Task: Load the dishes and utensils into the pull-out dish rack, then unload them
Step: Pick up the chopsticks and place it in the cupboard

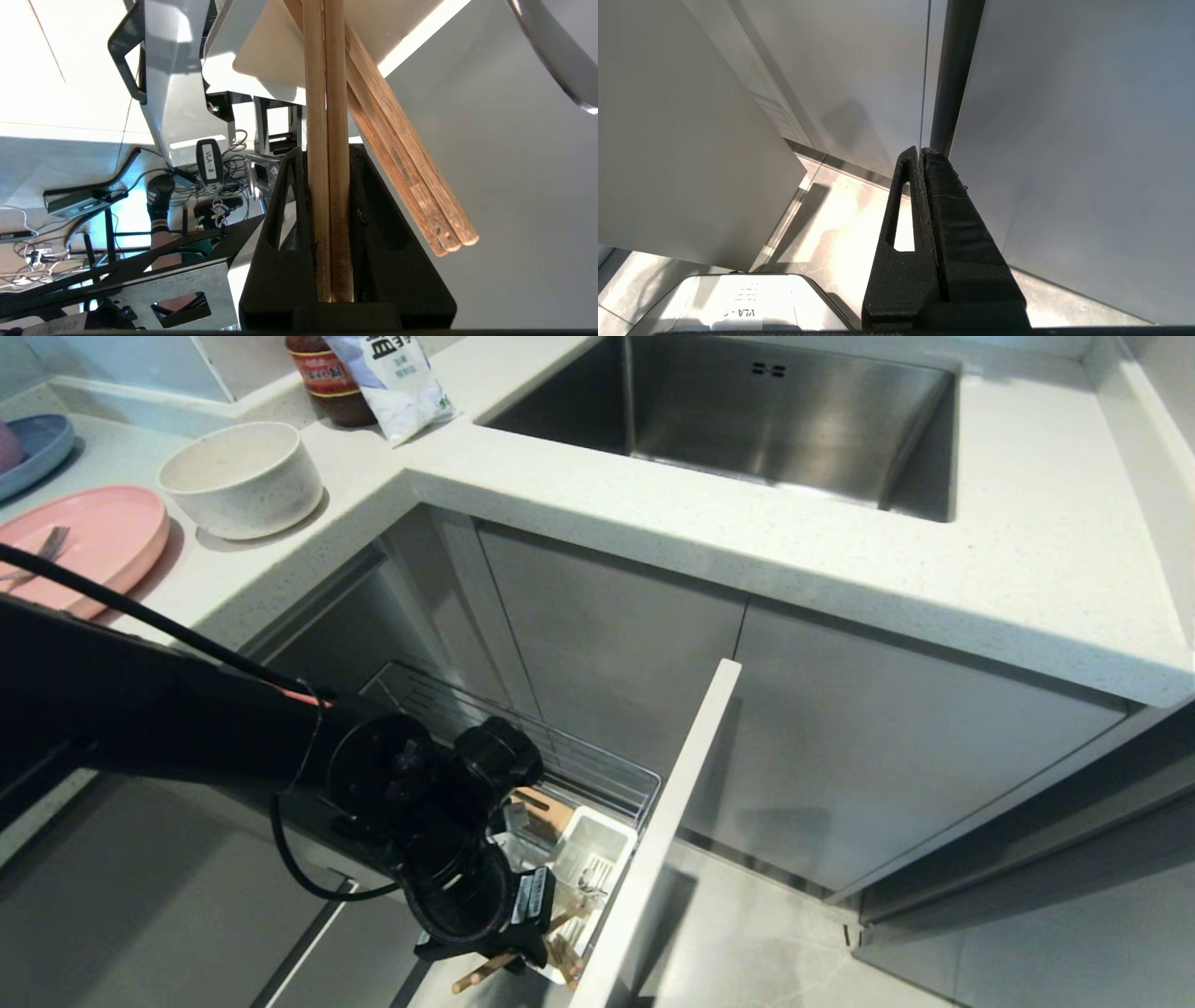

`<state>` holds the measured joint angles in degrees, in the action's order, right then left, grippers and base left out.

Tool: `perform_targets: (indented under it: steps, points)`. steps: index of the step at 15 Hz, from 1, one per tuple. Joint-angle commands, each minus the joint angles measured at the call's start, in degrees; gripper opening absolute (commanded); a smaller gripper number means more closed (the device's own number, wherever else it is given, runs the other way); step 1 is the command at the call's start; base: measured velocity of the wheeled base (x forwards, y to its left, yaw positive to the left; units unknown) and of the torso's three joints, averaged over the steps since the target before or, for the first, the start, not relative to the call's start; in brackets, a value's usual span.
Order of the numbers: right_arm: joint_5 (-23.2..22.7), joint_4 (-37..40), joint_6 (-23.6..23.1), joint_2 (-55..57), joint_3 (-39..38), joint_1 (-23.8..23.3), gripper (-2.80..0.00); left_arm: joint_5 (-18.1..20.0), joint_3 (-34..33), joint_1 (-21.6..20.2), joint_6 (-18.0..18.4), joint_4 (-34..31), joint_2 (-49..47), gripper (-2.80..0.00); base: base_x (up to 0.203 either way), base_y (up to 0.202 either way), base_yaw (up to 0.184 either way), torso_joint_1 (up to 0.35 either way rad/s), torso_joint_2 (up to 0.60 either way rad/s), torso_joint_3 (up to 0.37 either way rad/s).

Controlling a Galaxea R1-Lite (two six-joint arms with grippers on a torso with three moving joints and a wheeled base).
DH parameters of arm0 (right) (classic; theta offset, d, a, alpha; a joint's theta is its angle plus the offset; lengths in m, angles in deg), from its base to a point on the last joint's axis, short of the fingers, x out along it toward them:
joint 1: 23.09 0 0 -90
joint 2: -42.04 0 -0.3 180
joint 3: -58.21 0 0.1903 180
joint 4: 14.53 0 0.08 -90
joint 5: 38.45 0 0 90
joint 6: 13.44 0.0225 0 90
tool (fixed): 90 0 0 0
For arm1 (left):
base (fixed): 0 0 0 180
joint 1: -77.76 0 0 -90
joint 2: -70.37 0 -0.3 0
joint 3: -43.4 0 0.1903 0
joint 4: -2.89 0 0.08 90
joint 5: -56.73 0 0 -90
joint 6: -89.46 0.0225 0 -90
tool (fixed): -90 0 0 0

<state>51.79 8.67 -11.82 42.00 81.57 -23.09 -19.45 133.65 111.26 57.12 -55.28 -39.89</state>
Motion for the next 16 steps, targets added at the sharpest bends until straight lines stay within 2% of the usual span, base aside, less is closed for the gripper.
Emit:
perform_targets:
  steps: [1, 6, 7, 8, 16]
  points:
    - [0.02, -0.02, 0.03, -0.13, -0.09, 0.0, -2.8, 0.03, -0.01, -0.47, -0.01, -0.05, -0.47, -2.8, 0.0, 0.0, 0.0, 0.0, 0.0, 0.0]
    - [0.02, -0.02, 0.04, -0.13, -0.08, 0.0, -2.8, -0.03, -0.09, -2.35, 1.39, -0.09, -0.73, -2.8, 0.0, 0.0, 0.0, 0.0, 0.0, 0.0]
    - [0.02, -0.02, -0.04, -0.13, -0.09, 0.0, -2.8, -0.03, -0.09, -2.48, 1.82, -0.09, -0.75, -1.58, 0.0, 0.0, 0.0, 0.0, 0.0, 0.0]
    - [0.02, -0.02, -0.01, -0.13, 0.0, 0.0, -2.8, -0.03, -0.09, -2.56, 2.36, -0.17, -0.75, 0.0, 0.0, 0.0, 0.0, 0.0, 0.0, 0.0]
    - [0.02, -0.02, 0.02, -0.13, -0.09, 0.0, -2.8, -0.19, -0.18, -4.15, 2.37, -0.26, 0.98, 0.0, 0.0, 0.0, 0.0, 0.0, 0.0, 0.0]
